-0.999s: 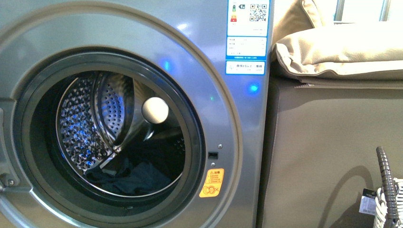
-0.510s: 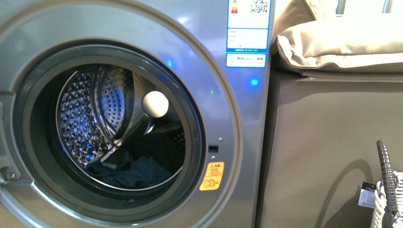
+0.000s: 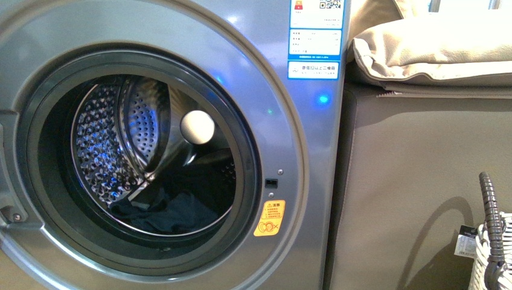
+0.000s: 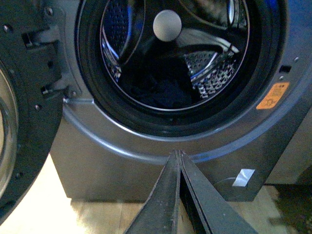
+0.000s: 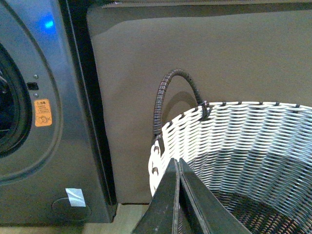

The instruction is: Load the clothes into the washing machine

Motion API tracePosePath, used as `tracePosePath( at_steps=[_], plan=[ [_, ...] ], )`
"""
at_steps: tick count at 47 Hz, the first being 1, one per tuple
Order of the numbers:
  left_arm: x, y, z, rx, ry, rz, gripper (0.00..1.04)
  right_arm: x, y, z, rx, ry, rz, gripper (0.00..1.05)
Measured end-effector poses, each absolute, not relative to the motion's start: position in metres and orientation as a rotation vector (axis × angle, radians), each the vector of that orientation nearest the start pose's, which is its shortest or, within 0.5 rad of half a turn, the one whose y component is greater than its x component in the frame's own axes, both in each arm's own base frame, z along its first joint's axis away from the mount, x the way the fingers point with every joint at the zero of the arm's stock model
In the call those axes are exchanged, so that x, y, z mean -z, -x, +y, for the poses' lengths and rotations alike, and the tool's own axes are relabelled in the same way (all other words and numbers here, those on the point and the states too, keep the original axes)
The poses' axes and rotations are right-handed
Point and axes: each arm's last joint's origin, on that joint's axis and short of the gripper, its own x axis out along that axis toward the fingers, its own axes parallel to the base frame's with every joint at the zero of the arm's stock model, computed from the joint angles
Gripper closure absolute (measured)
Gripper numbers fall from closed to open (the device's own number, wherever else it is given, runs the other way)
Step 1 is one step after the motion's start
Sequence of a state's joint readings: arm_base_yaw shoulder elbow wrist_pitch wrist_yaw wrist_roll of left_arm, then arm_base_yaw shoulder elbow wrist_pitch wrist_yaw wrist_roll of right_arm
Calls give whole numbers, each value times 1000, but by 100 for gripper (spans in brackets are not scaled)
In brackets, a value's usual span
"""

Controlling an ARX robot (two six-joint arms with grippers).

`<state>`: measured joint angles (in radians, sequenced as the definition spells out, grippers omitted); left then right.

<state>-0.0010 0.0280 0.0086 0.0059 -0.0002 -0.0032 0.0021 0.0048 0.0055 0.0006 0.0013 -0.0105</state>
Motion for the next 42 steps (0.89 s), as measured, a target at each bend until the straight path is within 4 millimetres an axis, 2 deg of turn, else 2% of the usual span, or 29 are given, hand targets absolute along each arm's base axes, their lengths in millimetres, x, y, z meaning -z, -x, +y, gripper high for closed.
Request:
tracePosePath(
  at_steps=[28,39,42],
  plan=[
    [-166,-97,0,1,3,-6,101,-165,-98,0,-1,10,-1,102],
    [-166,-97,0,1,4,-6,64,-165,-98,0,-1,10,-1,102],
    [-166,-97,0,1,3,-6,53,-165,-98,0,-1,11,-1,95]
  ],
)
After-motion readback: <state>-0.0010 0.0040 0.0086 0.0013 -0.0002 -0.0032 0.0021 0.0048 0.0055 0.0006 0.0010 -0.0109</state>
